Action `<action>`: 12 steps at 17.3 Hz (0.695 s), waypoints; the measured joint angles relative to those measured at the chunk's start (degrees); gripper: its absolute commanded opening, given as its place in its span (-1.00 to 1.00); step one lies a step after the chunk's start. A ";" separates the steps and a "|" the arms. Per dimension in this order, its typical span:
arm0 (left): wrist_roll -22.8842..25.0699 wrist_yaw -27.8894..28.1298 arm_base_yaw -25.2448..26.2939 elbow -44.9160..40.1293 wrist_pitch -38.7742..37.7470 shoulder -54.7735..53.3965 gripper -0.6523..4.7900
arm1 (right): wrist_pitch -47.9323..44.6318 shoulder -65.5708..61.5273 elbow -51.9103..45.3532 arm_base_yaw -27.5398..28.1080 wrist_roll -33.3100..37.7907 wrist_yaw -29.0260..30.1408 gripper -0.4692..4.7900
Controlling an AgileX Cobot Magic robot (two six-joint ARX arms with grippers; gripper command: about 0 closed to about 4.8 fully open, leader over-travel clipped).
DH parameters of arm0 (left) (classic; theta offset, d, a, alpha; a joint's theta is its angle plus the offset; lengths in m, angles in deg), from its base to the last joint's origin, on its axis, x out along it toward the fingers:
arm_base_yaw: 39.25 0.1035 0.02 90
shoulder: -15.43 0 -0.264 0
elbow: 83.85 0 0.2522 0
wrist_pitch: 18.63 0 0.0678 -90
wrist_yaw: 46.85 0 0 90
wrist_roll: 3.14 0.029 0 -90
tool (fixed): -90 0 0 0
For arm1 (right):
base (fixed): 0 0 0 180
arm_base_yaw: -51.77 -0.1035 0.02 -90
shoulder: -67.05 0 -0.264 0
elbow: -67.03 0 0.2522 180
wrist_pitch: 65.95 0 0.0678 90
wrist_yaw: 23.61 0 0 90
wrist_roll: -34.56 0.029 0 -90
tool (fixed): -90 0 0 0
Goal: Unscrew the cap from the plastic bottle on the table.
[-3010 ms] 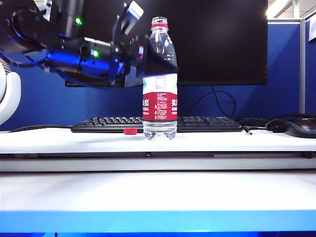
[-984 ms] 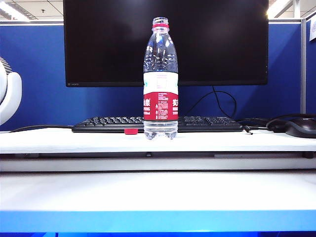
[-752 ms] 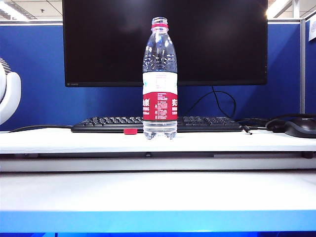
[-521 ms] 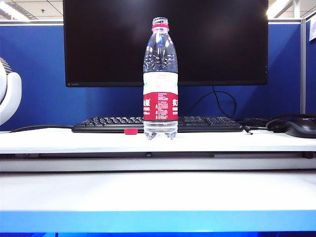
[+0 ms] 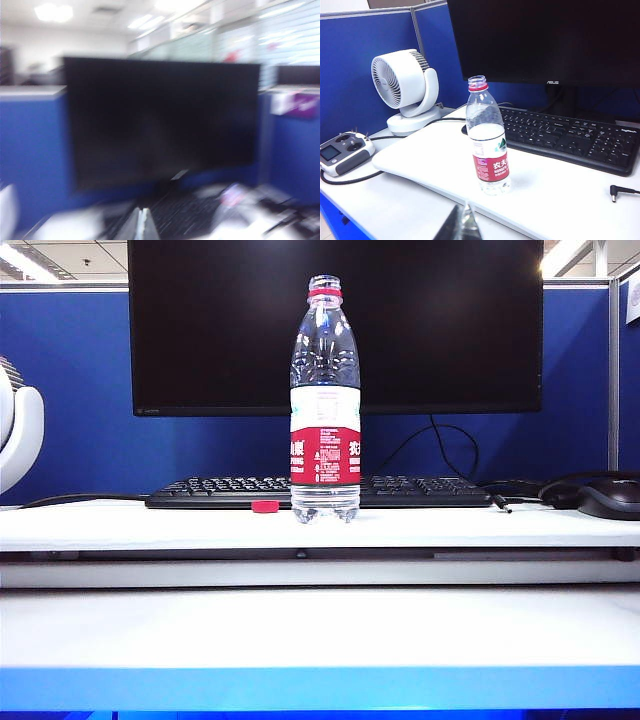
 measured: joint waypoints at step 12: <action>-4.87 15.12 0.00 -4.46 -24.30 8.22 -0.77 | 0.02 0.00 0.00 0.00 0.00 -0.02 -0.84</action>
